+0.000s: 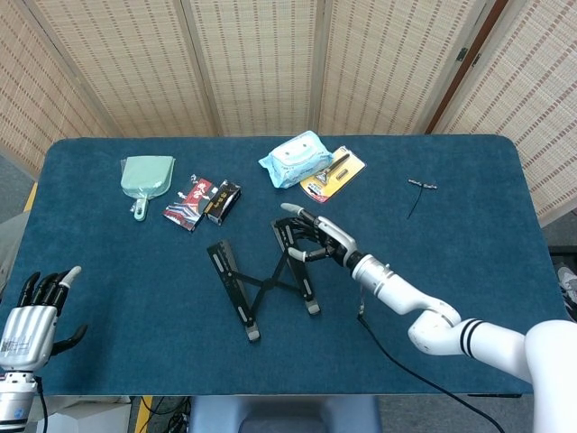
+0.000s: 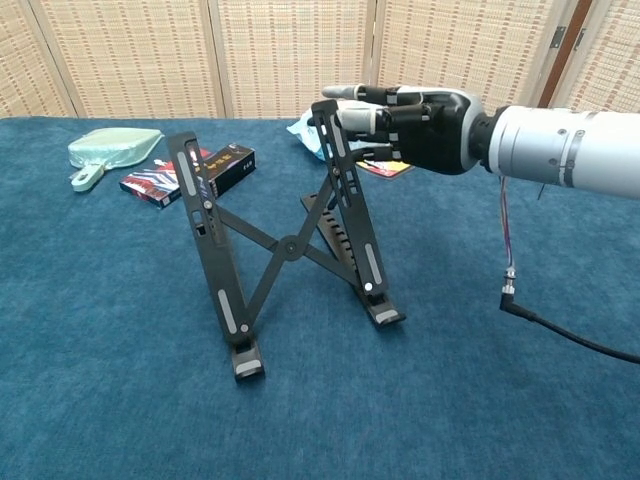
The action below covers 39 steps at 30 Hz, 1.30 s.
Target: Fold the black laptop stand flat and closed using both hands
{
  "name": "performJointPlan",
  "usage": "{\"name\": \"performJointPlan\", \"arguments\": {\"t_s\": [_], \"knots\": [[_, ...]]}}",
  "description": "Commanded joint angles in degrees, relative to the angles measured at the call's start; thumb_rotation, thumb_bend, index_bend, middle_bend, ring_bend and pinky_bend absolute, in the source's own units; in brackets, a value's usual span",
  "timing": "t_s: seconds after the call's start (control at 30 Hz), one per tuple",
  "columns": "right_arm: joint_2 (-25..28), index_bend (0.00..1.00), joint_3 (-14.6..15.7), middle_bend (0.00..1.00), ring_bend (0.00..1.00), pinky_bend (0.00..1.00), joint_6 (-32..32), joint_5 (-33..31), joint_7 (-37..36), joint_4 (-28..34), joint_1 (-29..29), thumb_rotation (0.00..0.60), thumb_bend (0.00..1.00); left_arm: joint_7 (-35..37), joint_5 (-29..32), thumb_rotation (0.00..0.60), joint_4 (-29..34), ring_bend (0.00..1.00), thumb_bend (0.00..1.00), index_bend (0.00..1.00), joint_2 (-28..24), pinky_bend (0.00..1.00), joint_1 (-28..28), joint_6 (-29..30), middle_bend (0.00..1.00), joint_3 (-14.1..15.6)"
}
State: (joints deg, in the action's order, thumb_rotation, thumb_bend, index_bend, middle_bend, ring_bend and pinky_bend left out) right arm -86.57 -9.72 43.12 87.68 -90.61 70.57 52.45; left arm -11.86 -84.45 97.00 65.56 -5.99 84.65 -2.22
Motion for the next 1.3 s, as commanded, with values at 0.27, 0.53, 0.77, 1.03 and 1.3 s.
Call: {"name": "performJointPlan", "arguments": {"t_s": [0.27, 0.53, 0.77, 1.03, 1.3], "knots": [[7.92, 0.06, 7.04, 0.27, 0.18, 0.27, 11.2, 6.91, -1.38, 9.04, -5.66, 0.6, 0.22, 0.01, 0.3, 0.6, -0.14, 0.11, 0.21, 0.08, 0.01, 0.01, -0.84, -1.63, 0.14, -0.09], [12.36, 0.06, 10.26, 0.27, 0.18, 0.27, 14.88, 8.15, 1.36, 14.48, -8.27, 0.6, 0.22, -0.14, -0.49, 0.6, -0.3, 0.11, 0.21, 0.08, 0.44, 0.01, -1.87, -2.79, 0.14, 0.01], [13.98, 0.06, 12.29, 0.25, 0.18, 0.27, 15.73, 9.37, 2.18, 16.28, -8.7, 0.6, 0.22, -0.06, -0.63, 0.6, -0.58, 0.11, 0.21, 0.08, 0.48, 0.01, -1.79, -2.51, 0.14, 0.12], [12.42, 0.06, 12.33, 0.24, 0.18, 0.27, 14.15, 8.56, 2.74, 14.67, -7.46, 0.6, 0.21, -0.02, -0.46, 0.6, -0.54, 0.11, 0.21, 0.08, 0.38, 0.01, -1.52, -2.26, 0.14, 0.32], [10.84, 0.06, 12.31, 0.24, 0.19, 0.27, 12.71, 8.0, 1.98, 13.16, -6.12, 0.6, 0.15, -0.04, -0.25, 0.6, -0.44, 0.11, 0.21, 0.08, 0.26, 0.01, -1.16, -1.93, 0.14, 0.47]]}}
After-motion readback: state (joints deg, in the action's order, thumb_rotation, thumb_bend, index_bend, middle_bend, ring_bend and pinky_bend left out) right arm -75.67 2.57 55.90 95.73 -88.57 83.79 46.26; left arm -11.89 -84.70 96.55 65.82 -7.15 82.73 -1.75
